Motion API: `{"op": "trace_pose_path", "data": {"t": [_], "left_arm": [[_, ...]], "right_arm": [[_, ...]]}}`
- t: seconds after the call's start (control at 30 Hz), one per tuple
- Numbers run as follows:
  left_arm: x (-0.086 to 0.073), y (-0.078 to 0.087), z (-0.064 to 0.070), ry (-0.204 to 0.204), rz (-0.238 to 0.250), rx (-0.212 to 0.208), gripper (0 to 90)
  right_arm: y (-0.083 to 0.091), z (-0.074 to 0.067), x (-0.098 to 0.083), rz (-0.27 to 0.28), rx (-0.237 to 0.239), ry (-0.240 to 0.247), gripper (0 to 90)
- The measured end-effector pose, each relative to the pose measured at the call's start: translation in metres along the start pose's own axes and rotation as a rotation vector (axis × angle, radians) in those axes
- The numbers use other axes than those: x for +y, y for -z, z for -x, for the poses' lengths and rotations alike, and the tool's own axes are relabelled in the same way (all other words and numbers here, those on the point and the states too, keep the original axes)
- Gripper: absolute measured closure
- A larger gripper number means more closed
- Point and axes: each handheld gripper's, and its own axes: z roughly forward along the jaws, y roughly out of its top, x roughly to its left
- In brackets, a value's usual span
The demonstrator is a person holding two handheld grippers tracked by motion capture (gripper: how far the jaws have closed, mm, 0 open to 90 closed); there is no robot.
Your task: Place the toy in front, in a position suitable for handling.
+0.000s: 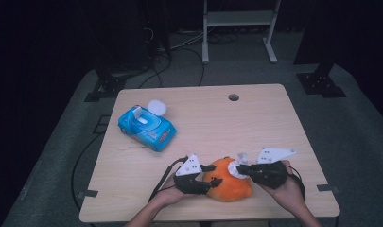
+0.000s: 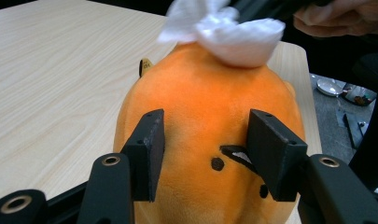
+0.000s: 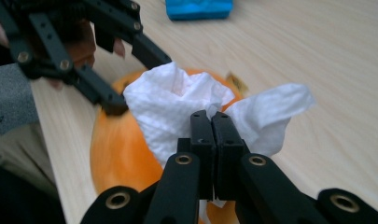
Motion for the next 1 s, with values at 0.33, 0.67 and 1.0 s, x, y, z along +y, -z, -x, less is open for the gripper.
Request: {"op": "trace_pose_path", "data": {"t": [0.33, 0.67, 1.0], "left_arm": [[-0.004, 0.003, -0.009, 0.046, -0.003, 0.032, 47.2], [-0.004, 0.003, -0.008, 0.043, -0.008, 0.012, 47.1], [-0.005, 0.003, -0.005, 0.043, -0.011, -0.002, 48.2]], "right_arm": [[0.011, -0.007, -0.005, 0.028, -0.009, 0.007, 87.8], [0.017, -0.007, -0.025, -0.028, 0.033, -0.031, 87.6], [0.003, 0.006, 0.005, 0.031, -0.018, -0.012, 87.5]]}}
